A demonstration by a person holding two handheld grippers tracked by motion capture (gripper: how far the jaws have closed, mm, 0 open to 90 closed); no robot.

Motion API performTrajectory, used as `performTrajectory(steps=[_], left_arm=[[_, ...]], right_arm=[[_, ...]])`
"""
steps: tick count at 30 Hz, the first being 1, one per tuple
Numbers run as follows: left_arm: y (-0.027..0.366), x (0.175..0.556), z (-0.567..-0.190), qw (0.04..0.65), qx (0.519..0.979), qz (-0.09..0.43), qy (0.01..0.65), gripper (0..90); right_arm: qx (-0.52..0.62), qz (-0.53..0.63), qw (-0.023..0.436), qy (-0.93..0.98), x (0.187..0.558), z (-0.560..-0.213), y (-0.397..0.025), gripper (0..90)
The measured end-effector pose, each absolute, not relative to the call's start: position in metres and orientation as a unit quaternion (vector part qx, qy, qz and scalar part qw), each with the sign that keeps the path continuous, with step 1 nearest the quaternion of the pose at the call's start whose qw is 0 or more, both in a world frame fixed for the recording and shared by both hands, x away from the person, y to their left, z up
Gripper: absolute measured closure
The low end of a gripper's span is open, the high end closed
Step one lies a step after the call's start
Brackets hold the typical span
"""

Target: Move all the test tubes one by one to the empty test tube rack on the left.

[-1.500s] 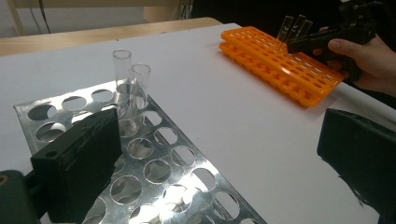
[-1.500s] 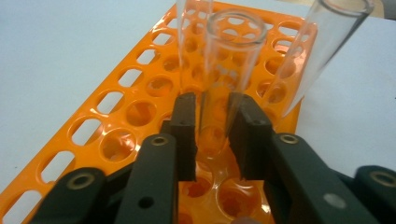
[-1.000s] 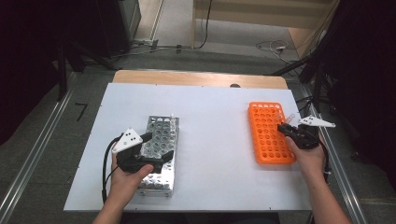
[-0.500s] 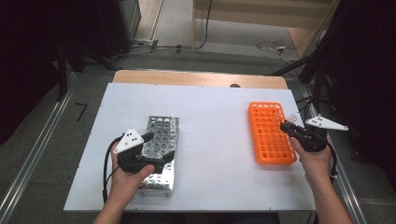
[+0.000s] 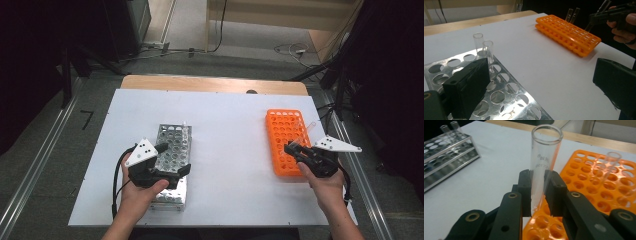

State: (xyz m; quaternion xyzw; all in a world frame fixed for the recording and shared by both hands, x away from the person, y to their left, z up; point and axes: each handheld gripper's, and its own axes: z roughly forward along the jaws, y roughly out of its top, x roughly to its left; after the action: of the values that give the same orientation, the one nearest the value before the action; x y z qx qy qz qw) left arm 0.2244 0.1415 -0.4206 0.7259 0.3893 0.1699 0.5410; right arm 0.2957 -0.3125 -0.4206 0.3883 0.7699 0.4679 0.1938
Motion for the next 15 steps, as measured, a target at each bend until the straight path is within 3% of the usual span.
performTrajectory(steps=[15], left_arm=[[0.125, 0.22, -0.413, 0.545, 0.734, 0.165, 0.371, 2.1]], right_arm=[[0.32, 0.474, 0.156, 0.805, 0.264, -0.419, -0.26, 73.5]])
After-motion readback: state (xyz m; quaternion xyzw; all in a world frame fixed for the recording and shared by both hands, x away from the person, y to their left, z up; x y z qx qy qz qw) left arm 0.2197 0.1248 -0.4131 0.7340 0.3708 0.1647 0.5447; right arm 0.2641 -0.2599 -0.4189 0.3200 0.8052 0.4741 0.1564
